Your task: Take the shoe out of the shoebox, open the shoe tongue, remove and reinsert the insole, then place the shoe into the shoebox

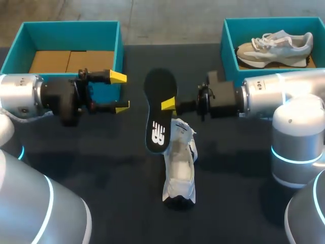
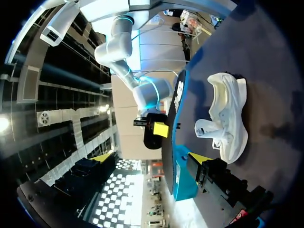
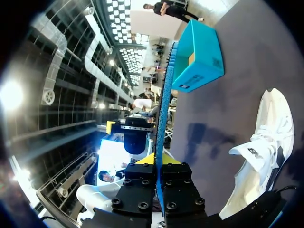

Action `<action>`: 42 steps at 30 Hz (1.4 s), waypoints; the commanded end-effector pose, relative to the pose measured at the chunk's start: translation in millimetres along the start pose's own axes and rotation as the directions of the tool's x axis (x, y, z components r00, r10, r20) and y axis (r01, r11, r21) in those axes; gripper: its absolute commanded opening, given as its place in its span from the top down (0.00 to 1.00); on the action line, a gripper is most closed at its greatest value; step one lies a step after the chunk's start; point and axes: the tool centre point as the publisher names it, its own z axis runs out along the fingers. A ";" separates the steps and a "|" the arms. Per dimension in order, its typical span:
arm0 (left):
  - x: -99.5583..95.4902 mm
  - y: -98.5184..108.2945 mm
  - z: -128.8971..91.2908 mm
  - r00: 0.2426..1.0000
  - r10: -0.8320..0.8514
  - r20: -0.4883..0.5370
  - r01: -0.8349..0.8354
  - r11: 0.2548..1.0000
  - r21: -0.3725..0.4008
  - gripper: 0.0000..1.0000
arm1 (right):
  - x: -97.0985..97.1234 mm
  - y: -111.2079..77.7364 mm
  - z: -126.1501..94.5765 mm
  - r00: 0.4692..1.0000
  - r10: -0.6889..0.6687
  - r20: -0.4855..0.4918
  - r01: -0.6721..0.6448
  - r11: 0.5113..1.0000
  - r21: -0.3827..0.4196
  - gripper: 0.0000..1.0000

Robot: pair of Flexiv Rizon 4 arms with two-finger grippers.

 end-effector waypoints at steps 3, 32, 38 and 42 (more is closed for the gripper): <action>11.0 10.9 16.8 1.000 -0.012 0.007 0.012 1.000 0.017 0.00 | -4.4 -10.3 15.1 1.000 0.008 -0.017 -0.008 0.999 -0.047 1.00; 45.7 16.6 55.0 0.999 -0.050 0.000 0.050 0.999 0.019 0.54 | -7.0 -12.0 23.4 0.999 0.010 -0.039 -0.013 0.998 -0.060 1.00; 47.5 19.2 57.6 0.999 -0.053 0.002 0.053 0.998 0.015 0.57 | -7.0 -12.0 23.4 0.999 0.010 -0.039 -0.013 0.998 -0.060 1.00; 47.3 19.6 59.1 0.998 -0.057 0.009 0.057 0.998 0.011 0.62 | -7.0 -12.0 23.4 0.999 0.010 -0.039 -0.013 0.998 -0.060 1.00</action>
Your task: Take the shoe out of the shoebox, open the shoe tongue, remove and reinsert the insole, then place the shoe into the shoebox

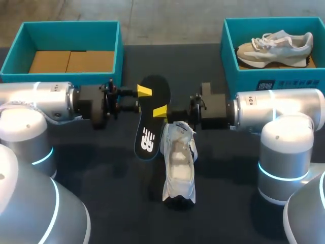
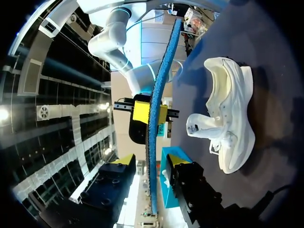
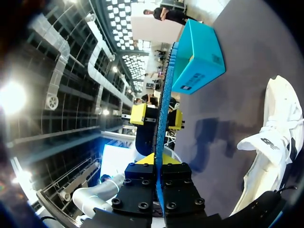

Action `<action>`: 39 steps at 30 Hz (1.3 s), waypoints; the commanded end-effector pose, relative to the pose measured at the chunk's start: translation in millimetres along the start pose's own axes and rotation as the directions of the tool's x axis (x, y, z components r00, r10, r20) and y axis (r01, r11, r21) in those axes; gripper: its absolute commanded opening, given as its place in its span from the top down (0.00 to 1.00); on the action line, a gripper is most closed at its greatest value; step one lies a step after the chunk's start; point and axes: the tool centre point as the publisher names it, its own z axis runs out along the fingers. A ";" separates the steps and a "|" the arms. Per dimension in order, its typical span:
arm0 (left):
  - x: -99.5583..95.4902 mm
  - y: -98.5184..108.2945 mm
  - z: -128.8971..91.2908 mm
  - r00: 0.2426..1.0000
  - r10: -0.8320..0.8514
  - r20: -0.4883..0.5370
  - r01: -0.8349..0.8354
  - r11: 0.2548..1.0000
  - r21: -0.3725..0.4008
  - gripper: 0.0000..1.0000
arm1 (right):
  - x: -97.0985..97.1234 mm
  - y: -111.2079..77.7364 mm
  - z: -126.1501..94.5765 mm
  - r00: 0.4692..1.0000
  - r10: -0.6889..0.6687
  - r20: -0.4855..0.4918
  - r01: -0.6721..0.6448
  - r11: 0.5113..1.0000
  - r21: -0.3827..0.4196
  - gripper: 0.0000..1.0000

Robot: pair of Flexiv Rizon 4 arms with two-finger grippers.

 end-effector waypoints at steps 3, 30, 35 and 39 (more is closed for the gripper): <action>0.7 -0.2 5.9 1.000 0.005 0.009 -0.005 1.000 -0.002 0.65 | 0.4 -1.1 2.4 1.000 -0.001 0.002 0.001 1.000 -0.003 1.00; 5.1 -0.4 14.8 0.999 0.038 -0.004 -0.038 0.999 -0.027 1.00 | 0.4 -1.1 2.4 1.000 -0.001 0.002 0.001 1.000 -0.003 1.00; 4.6 -0.8 15.9 0.999 0.043 -0.003 -0.043 0.999 -0.027 1.00 | 0.4 -1.1 2.4 1.000 -0.001 0.002 0.001 1.000 -0.003 1.00; 3.1 -2.0 16.7 0.999 0.045 0.000 -0.045 0.999 -0.024 1.00 | -0.2 -0.8 2.1 1.000 0.008 0.009 -0.008 1.000 0.002 0.57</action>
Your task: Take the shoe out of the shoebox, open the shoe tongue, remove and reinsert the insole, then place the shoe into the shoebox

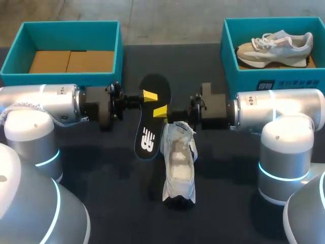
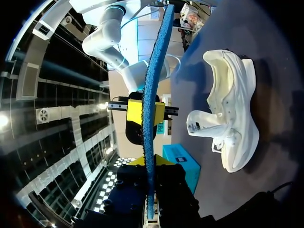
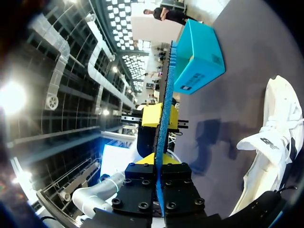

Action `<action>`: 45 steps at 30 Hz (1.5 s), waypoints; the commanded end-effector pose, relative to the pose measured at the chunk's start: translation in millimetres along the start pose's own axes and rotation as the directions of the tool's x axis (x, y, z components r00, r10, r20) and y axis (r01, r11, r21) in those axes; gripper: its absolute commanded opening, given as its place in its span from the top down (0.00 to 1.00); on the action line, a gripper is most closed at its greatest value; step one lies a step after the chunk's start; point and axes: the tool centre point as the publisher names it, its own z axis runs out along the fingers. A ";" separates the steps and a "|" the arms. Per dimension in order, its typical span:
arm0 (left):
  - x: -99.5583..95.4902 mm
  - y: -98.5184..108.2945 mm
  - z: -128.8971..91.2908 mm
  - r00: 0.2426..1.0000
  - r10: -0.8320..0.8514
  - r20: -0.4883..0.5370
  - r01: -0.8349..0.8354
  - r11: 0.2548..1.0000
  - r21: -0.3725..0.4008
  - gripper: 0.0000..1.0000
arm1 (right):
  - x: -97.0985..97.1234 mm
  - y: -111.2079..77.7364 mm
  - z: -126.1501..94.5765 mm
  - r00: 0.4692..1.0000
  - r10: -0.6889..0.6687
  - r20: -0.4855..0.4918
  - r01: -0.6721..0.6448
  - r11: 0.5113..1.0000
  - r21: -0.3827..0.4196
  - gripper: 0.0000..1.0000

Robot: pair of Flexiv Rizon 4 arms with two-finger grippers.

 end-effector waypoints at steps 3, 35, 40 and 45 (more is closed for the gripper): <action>-1.3 -2.0 2.2 1.000 0.000 0.003 0.000 1.000 0.002 1.00 | 0.5 -0.3 2.1 1.000 0.012 0.029 -0.012 1.000 0.011 0.00; 6.9 -105.3 -39.6 0.950 -0.121 -0.288 0.181 0.964 0.193 1.00 | -1.2 -74.4 -128.4 0.937 0.076 0.341 -0.094 0.995 0.036 0.00; 11.9 -125.9 -34.8 0.936 -0.120 -0.331 0.199 0.956 0.215 1.00 | -0.8 -91.5 -141.9 0.925 0.057 0.375 -0.088 0.994 0.065 0.00; 18.1 -146.0 -30.7 0.922 -0.142 -0.361 0.236 0.944 0.232 1.00 | -2.9 -105.1 -157.8 0.922 0.022 0.387 -0.070 0.991 0.112 0.00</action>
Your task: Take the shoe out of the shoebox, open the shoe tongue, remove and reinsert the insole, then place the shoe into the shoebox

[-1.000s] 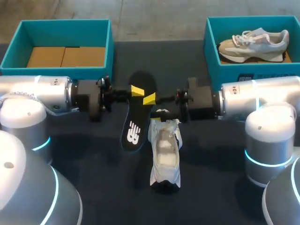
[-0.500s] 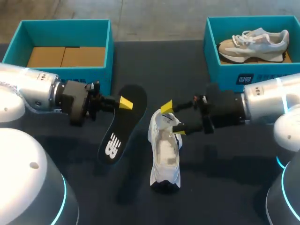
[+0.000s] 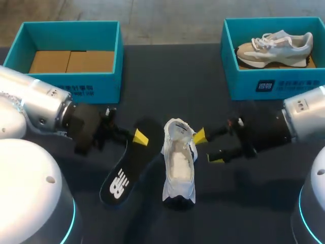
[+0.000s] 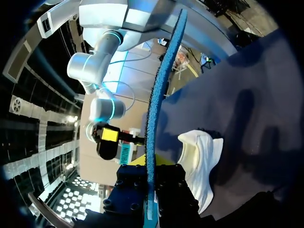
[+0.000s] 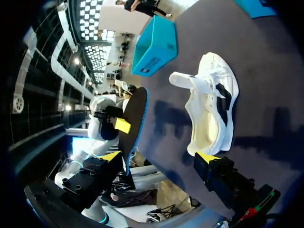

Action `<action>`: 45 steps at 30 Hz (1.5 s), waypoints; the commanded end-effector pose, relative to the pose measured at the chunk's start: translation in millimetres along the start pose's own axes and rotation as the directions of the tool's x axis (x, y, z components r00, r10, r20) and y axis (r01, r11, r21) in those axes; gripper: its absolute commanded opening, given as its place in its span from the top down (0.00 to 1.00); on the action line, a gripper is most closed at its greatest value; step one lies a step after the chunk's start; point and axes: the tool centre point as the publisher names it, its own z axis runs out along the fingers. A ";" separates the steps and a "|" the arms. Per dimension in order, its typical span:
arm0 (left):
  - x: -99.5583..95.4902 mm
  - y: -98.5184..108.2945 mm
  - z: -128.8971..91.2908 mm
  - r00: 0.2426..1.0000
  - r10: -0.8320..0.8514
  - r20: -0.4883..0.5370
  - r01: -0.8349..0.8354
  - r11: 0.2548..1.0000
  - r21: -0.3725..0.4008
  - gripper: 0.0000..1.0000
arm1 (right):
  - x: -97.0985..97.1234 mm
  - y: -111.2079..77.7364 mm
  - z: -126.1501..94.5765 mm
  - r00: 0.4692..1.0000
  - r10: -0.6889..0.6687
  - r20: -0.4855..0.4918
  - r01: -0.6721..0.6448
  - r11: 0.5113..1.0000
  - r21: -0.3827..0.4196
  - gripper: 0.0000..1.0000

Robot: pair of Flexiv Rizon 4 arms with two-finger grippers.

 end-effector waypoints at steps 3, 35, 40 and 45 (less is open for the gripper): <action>7.6 -21.4 13.4 0.999 -0.028 -0.025 0.028 1.000 0.010 1.00 | -9.3 -21.8 -45.7 0.999 -0.027 0.021 0.026 0.999 0.034 0.00; 24.7 -43.7 42.7 0.960 -0.276 0.050 0.267 0.954 0.140 1.00 | -43.6 -32.2 -26.5 0.976 -0.201 0.084 0.183 0.966 0.182 0.00; 32.1 -44.3 52.2 0.955 -0.294 0.041 0.285 0.948 0.142 1.00 | -54.6 -32.1 -11.4 0.970 -0.234 0.067 0.215 0.952 0.216 0.00; 38.2 -41.7 60.7 0.949 -0.313 0.043 0.305 0.942 0.141 1.00 | -63.0 -34.6 5.4 0.960 -0.279 0.033 0.262 0.932 0.249 0.00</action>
